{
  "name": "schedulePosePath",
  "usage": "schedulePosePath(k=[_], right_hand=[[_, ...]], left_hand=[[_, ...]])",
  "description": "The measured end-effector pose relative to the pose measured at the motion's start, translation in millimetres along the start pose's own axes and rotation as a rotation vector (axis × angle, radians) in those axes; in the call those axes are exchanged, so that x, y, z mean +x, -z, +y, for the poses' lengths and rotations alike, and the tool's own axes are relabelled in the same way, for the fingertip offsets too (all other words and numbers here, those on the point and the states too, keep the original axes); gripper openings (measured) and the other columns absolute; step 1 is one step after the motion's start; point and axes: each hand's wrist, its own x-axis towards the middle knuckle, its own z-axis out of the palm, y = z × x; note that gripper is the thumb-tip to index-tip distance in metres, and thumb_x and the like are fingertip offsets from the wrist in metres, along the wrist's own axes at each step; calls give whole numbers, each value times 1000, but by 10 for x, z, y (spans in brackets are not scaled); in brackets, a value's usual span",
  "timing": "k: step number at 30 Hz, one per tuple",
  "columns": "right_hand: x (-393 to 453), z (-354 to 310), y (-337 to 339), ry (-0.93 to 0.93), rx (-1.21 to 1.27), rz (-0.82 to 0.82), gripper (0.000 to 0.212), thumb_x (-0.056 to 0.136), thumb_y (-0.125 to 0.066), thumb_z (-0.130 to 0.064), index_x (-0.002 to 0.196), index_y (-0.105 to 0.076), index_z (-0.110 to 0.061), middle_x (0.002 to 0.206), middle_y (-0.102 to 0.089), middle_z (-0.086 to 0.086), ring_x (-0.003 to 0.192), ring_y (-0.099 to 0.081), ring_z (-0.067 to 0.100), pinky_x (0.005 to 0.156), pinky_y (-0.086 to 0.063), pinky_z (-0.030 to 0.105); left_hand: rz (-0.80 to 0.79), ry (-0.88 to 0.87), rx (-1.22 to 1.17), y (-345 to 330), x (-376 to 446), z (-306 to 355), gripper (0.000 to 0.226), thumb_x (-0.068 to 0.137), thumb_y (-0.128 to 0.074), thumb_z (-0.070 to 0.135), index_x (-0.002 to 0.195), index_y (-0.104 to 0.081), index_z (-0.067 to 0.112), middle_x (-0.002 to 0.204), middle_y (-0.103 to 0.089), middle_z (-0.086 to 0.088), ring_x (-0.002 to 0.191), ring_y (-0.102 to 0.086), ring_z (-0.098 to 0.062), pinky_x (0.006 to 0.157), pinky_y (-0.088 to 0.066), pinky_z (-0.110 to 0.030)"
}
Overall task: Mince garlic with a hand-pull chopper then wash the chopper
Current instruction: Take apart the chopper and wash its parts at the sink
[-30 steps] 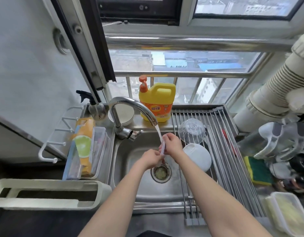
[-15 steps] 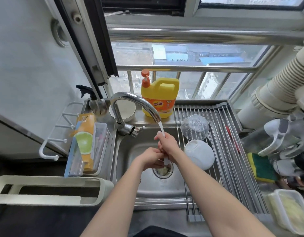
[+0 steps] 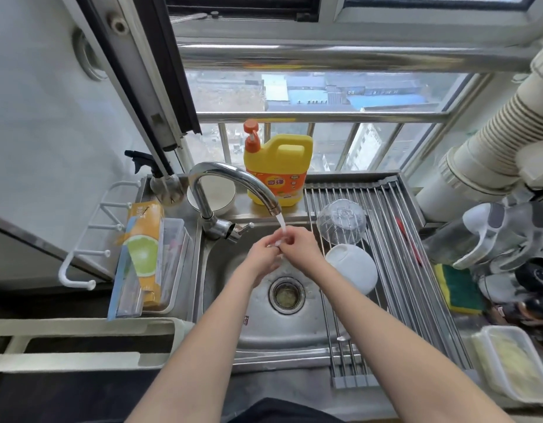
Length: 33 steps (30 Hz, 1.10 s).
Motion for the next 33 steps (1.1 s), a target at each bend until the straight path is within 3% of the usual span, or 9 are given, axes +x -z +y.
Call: schedulePosePath(k=[3, 6, 9, 11, 15, 19, 22, 28, 33], right_hand=[[-19, 0, -63, -70, 219, -19, 23, 78, -56, -4, 75, -70, -23, 82, -71, 4, 84, -66, 19, 80, -56, 37], [-23, 84, -50, -76, 245, 66, 13, 78, -68, -12, 75, -68, -24, 74, -68, -1, 76, -65, 18, 78, -56, 39], [13, 75, 29, -107, 301, 201, 14, 85, -65, -11, 76, -64, -21, 70, -63, 1, 65, -62, 17, 66, -57, 35], [44, 44, 56, -92, 238, 206, 18, 89, -59, -9, 76, -62, -21, 70, -61, -1, 63, -60, 17, 64, -54, 33], [77, 10, 54, -91, 33, 102, 21, 93, -45, -6, 91, -64, -13, 82, -62, 0, 69, -56, 15, 57, -42, 21], [103, 15, -44, -83, -131, 86, 24, 85, -51, -9, 95, -70, -20, 103, -63, 7, 96, -56, 25, 82, -47, 32], [91, 30, -70, -133, -81, 110, 29, 85, -47, -7, 98, -69, -20, 108, -61, 7, 105, -51, 26, 91, -46, 38], [49, 69, -39, -219, 0, 109, 32, 89, -40, -3, 92, -68, -17, 96, -65, 2, 72, -53, 14, 56, -38, 24], [22, 92, -81, -200, -5, 68, 31, 92, -40, -5, 90, -68, -18, 92, -62, 0, 72, -50, 12, 53, -33, 21]], left_hand=[[52, -83, 223, 7, -26, 37, 32, 100, -41, 18, 127, -58, 22, 122, -62, -7, 109, -55, -10, 84, -48, -32], [10, -78, 635, 66, 8, 17, 43, 101, -34, 43, 123, -61, 18, 123, -62, -9, 119, -52, -28, 101, -40, -39], [97, -198, 764, 98, 4, -33, 57, 96, -36, 58, 87, -62, 8, 89, -69, -12, 81, -61, -27, 71, -45, -35], [150, -298, 848, 70, -56, -31, 48, 99, -36, 51, 79, -51, 10, 88, -67, -14, 81, -61, -32, 67, -41, -37], [126, -287, 980, 53, -33, -61, 32, 104, -26, 33, 93, -46, 10, 105, -63, -20, 97, -56, -39, 72, -39, -39], [199, -245, 1135, 187, 3, -71, 22, 101, -30, 21, 111, -49, 15, 112, -63, -14, 101, -58, -37, 75, -43, -38], [218, -355, 1312, 202, 14, 57, 39, 95, -39, 8, 131, -38, 20, 119, -60, -10, 104, -59, -35, 72, -40, -38], [301, -235, 1366, 253, 175, 339, 37, 94, -44, 5, 129, -44, 12, 120, -60, -13, 109, -58, -34, 78, -45, -39], [343, -293, 1434, 326, 158, 313, 26, 91, -44, -3, 112, -51, 10, 116, -61, -12, 105, -59, -34, 79, -44, -38]])
